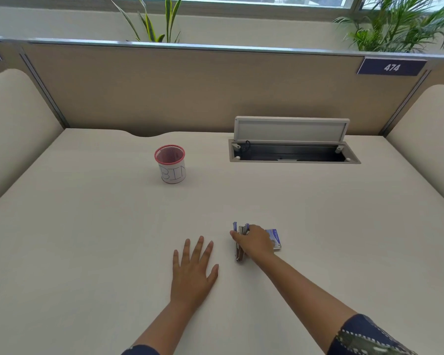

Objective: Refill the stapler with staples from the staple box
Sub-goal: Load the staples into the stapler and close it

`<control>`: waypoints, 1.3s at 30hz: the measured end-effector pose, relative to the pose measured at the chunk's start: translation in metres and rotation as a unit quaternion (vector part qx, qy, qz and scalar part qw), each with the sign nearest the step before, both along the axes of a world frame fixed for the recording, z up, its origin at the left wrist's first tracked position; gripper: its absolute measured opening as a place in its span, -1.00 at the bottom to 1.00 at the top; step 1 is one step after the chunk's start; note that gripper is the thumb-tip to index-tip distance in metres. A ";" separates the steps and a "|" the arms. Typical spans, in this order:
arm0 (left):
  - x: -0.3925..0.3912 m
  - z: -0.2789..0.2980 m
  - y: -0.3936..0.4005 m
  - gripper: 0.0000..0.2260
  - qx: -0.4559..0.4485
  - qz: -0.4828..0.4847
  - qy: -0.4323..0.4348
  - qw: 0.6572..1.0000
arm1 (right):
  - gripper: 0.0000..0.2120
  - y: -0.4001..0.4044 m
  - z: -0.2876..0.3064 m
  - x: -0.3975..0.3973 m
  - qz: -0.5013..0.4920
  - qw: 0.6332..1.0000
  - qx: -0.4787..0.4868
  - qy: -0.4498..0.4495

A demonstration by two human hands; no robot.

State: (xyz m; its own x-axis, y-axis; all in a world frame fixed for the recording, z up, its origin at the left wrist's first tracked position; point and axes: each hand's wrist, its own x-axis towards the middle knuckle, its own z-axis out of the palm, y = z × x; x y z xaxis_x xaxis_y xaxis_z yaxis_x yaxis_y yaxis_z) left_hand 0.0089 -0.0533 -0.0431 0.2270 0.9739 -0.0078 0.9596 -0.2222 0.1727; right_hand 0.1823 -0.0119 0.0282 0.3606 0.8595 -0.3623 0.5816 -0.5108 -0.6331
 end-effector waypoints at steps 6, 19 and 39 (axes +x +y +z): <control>-0.001 -0.001 -0.001 -0.49 0.007 -0.003 -0.011 1.000 | -0.64 0.002 -0.005 -0.007 0.036 0.999 -0.003 -0.028; -0.001 -0.001 -0.001 -0.47 -0.002 0.010 -0.012 1.000 | -0.48 0.006 -0.006 -0.010 0.051 0.998 0.014 -0.031; -0.002 -0.003 0.001 -0.47 0.040 0.006 -0.013 0.999 | -0.48 0.001 -0.008 0.001 0.081 0.991 0.063 -0.088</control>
State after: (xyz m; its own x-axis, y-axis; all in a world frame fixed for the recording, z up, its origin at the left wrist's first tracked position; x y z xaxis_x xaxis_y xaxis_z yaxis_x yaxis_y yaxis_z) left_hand 0.0069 -0.0527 -0.0459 0.2145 0.9738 0.0757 0.9577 -0.2249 0.1797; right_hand 0.1831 -0.0105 0.0203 0.2621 0.9457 -0.1920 0.7568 -0.3249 -0.5672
